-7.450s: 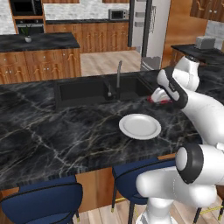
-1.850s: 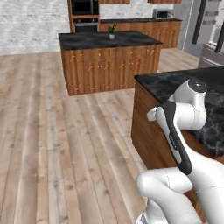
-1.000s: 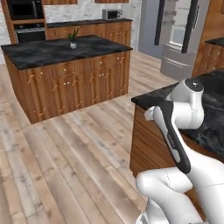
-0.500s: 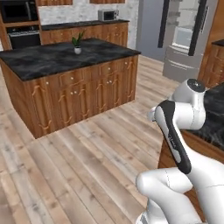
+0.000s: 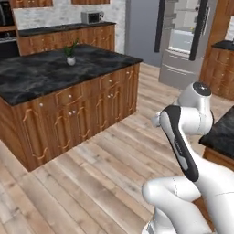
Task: Take the cheese, fish, and bell pepper from the fridge and place them on the plate on the dining counter to create an appetizer plate.
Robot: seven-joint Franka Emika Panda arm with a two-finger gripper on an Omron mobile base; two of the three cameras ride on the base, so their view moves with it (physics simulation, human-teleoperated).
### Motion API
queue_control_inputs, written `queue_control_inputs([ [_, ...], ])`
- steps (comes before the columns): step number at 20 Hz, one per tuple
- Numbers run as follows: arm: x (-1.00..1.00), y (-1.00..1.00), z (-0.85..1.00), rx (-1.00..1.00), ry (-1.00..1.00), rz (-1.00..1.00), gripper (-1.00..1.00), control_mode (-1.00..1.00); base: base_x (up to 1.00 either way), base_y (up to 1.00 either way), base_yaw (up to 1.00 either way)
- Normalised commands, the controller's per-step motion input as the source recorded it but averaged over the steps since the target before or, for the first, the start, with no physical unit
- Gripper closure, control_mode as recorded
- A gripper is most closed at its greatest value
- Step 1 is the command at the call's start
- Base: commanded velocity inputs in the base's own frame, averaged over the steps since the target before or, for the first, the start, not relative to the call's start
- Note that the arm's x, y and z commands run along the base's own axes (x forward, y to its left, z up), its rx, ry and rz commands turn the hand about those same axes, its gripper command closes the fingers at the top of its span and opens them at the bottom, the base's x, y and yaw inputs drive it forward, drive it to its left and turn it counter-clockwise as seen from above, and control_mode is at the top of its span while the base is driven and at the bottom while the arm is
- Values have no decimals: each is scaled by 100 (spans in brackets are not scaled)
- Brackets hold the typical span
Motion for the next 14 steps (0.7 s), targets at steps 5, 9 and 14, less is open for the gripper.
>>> queue_control_inputs([
  [5, 0, 0, 0, 0, 0, 0, -100, 100, 100, 42, -43],
  [9, 0, 0, 0, 0, 0, 0, -100, 100, 100, 21, -42],
  [14, 0, 0, 0, 0, 0, 0, -100, 100, 100, 2, -48],
])
